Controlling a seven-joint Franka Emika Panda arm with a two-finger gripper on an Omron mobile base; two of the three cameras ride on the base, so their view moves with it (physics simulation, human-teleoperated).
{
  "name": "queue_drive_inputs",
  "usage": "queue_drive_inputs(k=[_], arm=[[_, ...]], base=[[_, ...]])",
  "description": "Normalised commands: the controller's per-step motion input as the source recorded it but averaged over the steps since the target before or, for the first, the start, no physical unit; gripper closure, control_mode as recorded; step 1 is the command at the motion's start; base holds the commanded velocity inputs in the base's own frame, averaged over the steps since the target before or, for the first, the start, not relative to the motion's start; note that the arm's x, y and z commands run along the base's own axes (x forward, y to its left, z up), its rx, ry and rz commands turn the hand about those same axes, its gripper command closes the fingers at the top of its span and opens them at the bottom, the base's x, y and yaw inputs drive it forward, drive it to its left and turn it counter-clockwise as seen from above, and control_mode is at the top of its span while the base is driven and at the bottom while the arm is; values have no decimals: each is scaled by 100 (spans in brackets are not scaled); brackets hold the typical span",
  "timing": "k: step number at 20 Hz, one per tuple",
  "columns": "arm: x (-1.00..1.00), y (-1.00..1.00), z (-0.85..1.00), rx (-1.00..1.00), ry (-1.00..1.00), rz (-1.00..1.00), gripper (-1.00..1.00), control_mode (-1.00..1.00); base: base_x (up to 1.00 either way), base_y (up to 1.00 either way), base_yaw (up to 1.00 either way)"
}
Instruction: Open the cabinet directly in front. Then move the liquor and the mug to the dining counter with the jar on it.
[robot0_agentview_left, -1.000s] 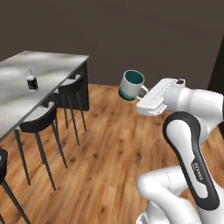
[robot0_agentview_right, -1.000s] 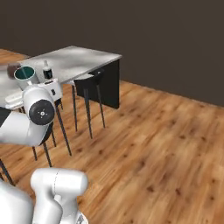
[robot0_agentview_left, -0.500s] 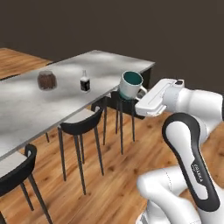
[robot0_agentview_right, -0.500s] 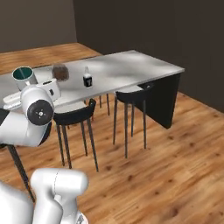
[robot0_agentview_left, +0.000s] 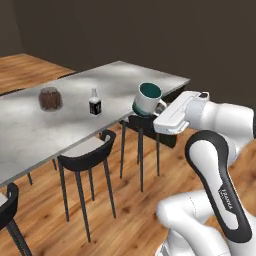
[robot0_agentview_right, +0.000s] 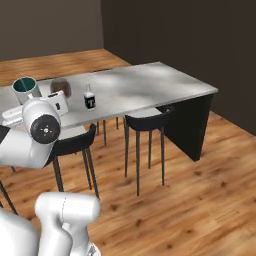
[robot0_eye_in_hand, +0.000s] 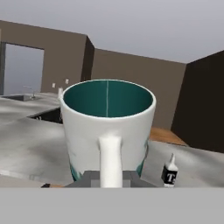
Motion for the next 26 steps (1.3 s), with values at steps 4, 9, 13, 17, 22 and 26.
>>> queue_drive_inputs(k=[4,9,13,17,22,26], arm=[[0,0,0,0,0,0,100,100],[0,0,0,0,0,0,100,100],[0,0,0,0,0,0,100,100],[0,0,0,0,0,0,100,100],[0,0,0,0,0,0,100,100],[0,0,0,0,0,0,100,100]], base=[[0,6,44],[0,28,46],[5,16,34],[7,17,13],[36,28,16],[53,13,0]])
